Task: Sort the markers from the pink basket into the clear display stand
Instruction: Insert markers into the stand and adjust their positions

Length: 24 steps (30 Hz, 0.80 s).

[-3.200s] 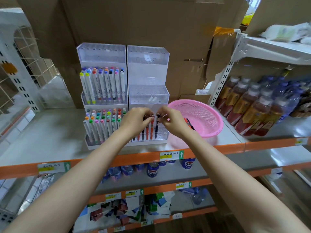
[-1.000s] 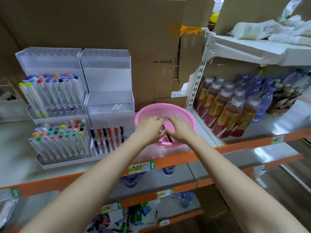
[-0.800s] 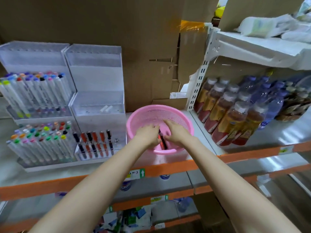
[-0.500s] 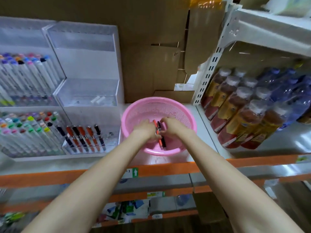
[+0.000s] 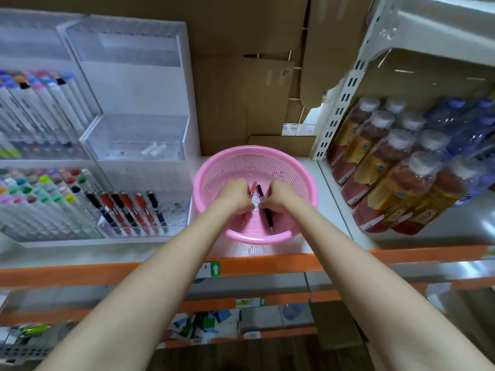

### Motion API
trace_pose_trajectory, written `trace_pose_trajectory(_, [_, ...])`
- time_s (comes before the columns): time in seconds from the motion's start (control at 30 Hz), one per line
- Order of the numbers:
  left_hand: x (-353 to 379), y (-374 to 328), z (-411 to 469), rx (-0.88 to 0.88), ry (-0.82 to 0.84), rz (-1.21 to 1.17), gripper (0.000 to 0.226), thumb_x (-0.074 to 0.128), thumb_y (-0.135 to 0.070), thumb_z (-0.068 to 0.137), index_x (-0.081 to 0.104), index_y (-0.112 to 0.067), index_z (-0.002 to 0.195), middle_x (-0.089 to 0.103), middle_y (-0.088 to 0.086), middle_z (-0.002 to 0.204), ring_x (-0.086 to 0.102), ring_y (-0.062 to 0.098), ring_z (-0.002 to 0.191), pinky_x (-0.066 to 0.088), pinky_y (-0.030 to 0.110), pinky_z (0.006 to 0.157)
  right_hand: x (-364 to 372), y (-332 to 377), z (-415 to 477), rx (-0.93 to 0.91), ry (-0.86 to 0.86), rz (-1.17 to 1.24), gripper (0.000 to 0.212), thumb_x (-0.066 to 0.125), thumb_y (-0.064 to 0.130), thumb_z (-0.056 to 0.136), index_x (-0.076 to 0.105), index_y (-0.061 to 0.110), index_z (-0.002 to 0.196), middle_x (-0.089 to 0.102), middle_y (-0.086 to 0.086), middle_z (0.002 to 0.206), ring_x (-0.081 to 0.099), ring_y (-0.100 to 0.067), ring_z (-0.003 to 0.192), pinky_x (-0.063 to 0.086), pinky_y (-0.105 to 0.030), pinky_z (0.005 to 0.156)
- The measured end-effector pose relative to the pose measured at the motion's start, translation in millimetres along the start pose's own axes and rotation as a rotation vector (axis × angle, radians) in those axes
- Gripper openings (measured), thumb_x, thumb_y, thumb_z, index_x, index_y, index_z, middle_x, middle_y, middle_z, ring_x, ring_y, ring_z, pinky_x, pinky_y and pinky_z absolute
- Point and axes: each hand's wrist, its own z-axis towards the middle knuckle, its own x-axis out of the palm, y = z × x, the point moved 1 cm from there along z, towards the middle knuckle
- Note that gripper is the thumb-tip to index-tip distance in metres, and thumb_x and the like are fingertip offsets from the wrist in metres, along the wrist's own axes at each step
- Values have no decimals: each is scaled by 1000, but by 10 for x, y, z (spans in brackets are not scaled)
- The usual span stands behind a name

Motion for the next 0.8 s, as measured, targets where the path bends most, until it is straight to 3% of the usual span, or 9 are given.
trace_pose_trajectory(0.07, [-4,7,3,-13,-7,-42,30,73,-17,71,63,-9,98,65,6,93,61,26,89,52,40,79,-8,-4,-9,13,-17,63,22,68,20,78,52,11,65,51,-4,63,52,-25,70,35,-29,55])
trace_pose_trajectory(0.17, [-67,-14,-3,-37,-100,-193,14,73,-19,70,61,-12,72,60,1,64,61,22,68,49,35,62,-62,27,-60,-15,-58,196,28,69,19,79,49,13,60,50,-4,59,51,-23,64,35,-31,54])
trace_pose_trajectory(0.23, [-135,-26,-31,-46,-176,-281,25,69,-17,72,49,-16,57,50,-1,53,51,21,58,37,29,54,-112,60,-106,-63,-98,348,30,68,14,79,43,15,63,52,-5,61,54,-27,64,42,-34,58])
trace_pose_trajectory(0.3, [-229,-38,-77,-20,-240,-366,23,61,-10,76,49,-13,56,50,3,53,49,21,55,37,29,55,-184,97,-186,-109,-136,516,23,65,6,76,45,15,75,56,-11,71,60,-33,70,52,-44,63])
trace_pose_trajectory(0.4, [-411,-77,-206,75,-337,-528,7,55,-6,81,62,-6,82,62,9,68,63,23,59,54,34,59,-285,174,-340,-192,-119,693,35,64,-4,77,50,13,105,57,-16,80,65,-38,77,58,-55,63])
trace_pose_trajectory(0.5, [-603,-77,-368,151,-376,-609,47,57,-2,81,50,-14,126,59,1,81,66,24,73,59,40,61,-372,312,-509,-308,-163,748,47,63,-5,80,49,17,119,59,-9,77,64,-21,71,59,-51,61])
trace_pose_trajectory(0.57, [-720,-46,-487,215,-419,-577,66,60,-3,80,38,-21,139,54,-4,81,64,22,75,58,38,64,-413,423,-621,-380,-218,760,51,64,-2,81,49,23,122,61,-7,81,64,-16,72,60,-48,58])
trace_pose_trajectory(0.7, [-936,106,-657,308,-505,-529,63,65,-9,79,41,-33,133,54,2,76,61,22,72,57,43,69,-452,701,-817,-510,-372,803,44,65,0,81,51,19,118,61,4,99,62,-12,78,59,-32,57])
trace_pose_trajectory(0.8, [-1130,256,-810,370,-544,-548,51,65,-13,82,44,-32,125,58,3,75,64,25,70,57,48,68,-444,948,-925,-548,-470,800,38,63,1,83,50,18,115,59,5,94,63,-17,77,55,-26,61])
